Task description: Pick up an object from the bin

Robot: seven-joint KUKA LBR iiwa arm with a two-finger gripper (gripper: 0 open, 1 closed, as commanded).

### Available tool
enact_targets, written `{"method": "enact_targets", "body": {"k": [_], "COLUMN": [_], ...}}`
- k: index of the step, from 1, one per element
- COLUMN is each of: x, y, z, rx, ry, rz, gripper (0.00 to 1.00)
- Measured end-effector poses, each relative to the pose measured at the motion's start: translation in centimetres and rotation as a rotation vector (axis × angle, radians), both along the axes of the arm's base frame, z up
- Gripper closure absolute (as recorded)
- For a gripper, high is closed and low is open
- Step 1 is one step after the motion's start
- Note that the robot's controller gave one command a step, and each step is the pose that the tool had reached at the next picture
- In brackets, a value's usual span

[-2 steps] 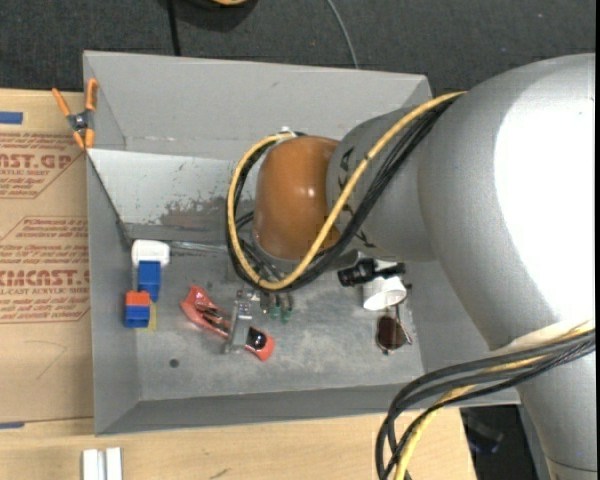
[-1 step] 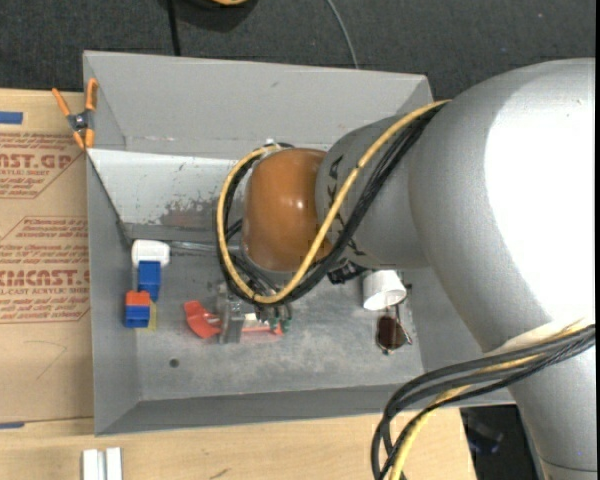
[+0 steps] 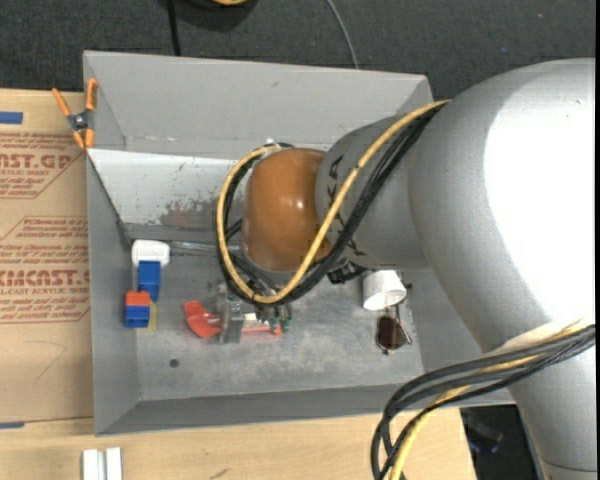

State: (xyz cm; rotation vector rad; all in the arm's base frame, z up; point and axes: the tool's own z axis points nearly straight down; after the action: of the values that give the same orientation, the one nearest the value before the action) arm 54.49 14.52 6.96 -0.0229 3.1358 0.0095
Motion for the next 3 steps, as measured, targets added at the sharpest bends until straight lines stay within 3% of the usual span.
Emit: {"method": "enact_targets", "body": {"k": [1, 2, 3], "x": [1.1, 1.1, 1.0], "y": [-0.4, -0.4, -0.5], "z": [10.1, 10.1, 13.6], "rx": [0.001, 0.001, -0.002], "ry": [-0.002, -0.001, 0.008], "rz": [0.034, 0.035, 0.037], "gripper": [1.00, 1.00, 1.00]}}
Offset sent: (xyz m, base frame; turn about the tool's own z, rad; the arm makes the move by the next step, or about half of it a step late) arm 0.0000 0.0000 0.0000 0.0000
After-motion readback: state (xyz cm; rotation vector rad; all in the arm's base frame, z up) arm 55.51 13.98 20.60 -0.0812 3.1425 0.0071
